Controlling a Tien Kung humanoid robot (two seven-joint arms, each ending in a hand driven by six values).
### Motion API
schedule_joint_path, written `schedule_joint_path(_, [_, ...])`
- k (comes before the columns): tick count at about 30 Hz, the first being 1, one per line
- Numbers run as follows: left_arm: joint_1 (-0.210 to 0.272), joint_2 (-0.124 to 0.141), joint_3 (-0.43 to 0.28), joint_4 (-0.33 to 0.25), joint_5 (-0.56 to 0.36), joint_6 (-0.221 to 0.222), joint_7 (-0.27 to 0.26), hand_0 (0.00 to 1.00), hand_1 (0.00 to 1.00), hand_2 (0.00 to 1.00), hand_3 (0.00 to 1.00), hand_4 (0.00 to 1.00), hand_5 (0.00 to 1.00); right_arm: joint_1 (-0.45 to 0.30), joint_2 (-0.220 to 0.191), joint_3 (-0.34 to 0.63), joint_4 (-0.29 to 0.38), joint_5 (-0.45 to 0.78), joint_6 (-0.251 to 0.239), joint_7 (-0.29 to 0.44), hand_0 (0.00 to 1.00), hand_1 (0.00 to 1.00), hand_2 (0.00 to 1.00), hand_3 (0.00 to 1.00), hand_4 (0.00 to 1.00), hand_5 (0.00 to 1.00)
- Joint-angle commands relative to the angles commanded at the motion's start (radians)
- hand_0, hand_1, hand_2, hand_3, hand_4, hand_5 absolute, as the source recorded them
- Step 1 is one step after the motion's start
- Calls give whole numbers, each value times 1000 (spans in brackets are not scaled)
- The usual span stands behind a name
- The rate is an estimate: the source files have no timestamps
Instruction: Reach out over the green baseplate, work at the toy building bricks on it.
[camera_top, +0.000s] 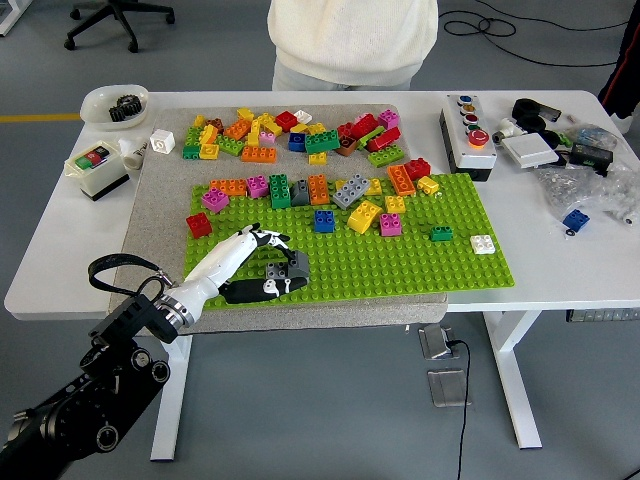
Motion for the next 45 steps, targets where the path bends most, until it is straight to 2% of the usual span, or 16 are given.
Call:
schedule_joint_path(19, [-12, 10, 33, -15, 60, 9, 25, 998, 878, 822, 574, 998, 797, 0, 0, 1, 0, -3, 0, 0, 737, 615, 635, 535, 764, 503])
schedule_joint_path(45, [-19, 12, 49, -30, 76, 8, 38, 998, 878, 822, 570, 998, 788, 1, 0, 5, 0, -2, -1, -1, 738, 615, 636, 536, 765, 504])
